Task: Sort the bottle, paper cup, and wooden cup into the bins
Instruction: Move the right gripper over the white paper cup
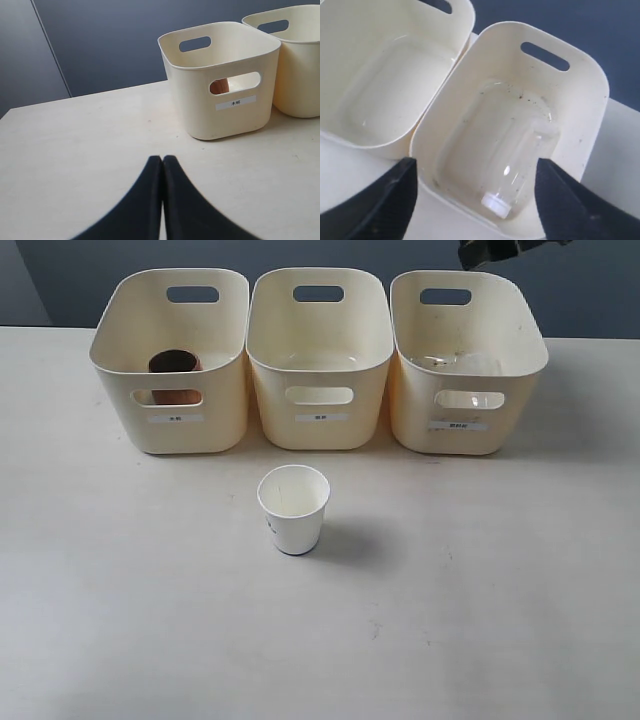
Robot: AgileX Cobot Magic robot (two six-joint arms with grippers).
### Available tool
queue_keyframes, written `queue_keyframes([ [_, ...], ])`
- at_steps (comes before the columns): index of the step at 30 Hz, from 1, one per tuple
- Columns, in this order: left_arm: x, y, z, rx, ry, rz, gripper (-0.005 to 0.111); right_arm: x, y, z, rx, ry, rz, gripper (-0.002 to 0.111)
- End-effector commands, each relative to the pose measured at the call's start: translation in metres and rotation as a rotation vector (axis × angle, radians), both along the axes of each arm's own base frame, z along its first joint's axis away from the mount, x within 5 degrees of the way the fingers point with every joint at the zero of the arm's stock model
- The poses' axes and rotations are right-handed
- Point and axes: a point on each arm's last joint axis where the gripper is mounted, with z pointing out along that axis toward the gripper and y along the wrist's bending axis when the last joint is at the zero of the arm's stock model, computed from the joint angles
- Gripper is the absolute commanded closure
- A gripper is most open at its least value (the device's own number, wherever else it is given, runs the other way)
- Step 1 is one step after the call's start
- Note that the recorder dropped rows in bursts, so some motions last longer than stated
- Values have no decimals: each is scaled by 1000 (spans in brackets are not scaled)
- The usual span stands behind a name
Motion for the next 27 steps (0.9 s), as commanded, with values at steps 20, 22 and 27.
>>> queue_keyframes([
  [20,0,0,0,-3,-2,-3,107,-117,156,0,-95,213,588,44],
  [22,0,0,0,-3,-2,-3,107,-118,165,-10,-111,234,608,44],
  [27,0,0,0,-3,-2,-3,107,-111,183,-40,-157,294,630,44],
])
